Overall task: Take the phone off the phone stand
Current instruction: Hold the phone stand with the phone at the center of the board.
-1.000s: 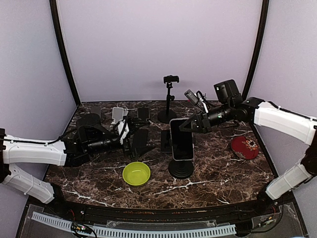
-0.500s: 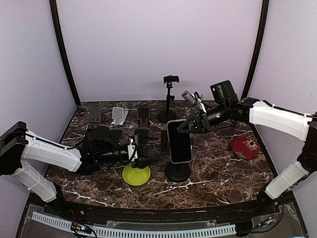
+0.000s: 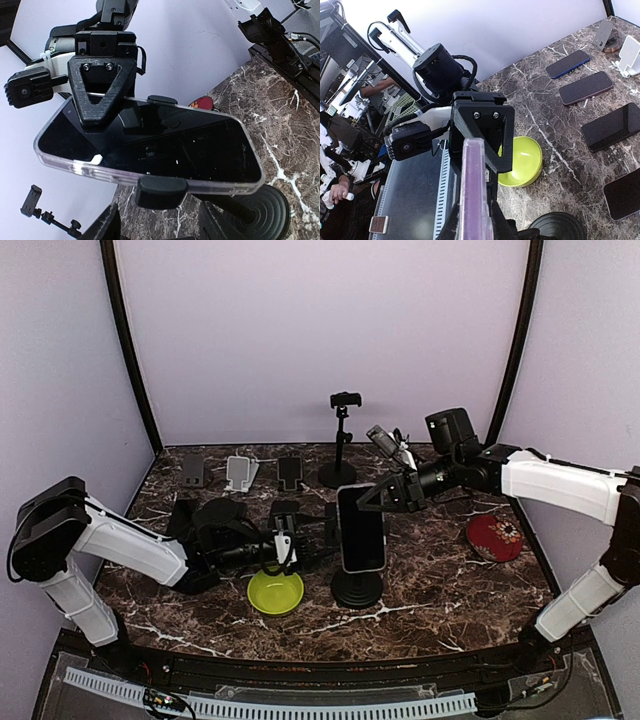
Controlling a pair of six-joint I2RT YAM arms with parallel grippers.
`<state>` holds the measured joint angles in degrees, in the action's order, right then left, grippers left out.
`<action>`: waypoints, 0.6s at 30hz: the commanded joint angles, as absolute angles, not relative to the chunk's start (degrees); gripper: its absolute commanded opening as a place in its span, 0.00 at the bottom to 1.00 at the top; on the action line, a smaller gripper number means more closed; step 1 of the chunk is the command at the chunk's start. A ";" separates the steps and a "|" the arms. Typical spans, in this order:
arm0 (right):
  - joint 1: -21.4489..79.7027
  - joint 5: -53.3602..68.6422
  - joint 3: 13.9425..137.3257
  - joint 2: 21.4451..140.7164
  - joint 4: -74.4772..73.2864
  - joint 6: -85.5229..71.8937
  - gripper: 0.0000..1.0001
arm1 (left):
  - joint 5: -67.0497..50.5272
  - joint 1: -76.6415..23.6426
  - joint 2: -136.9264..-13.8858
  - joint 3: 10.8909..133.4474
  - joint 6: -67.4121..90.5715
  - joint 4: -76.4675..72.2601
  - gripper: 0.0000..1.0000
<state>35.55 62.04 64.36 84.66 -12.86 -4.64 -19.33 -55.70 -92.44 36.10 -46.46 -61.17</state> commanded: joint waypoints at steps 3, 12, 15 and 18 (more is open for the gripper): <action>35.77 64.37 63.02 84.11 -10.25 -6.94 0.00 | -19.64 -56.23 -93.95 39.21 -47.06 -65.13 0.51; 35.86 63.22 61.80 83.58 -8.37 -8.59 0.00 | -20.04 -56.82 -95.10 40.09 -47.64 -65.71 0.41; 36.04 62.56 61.35 83.59 -7.97 -8.87 0.00 | -19.95 -57.18 -95.50 40.49 -47.79 -65.65 0.38; 36.09 62.10 60.74 83.41 -7.07 -9.56 0.00 | -19.61 -57.54 -95.54 40.68 -47.96 -66.03 0.32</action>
<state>35.55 62.08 62.39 84.07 -8.93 -7.25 -19.07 -56.55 -95.59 38.65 -47.59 -63.33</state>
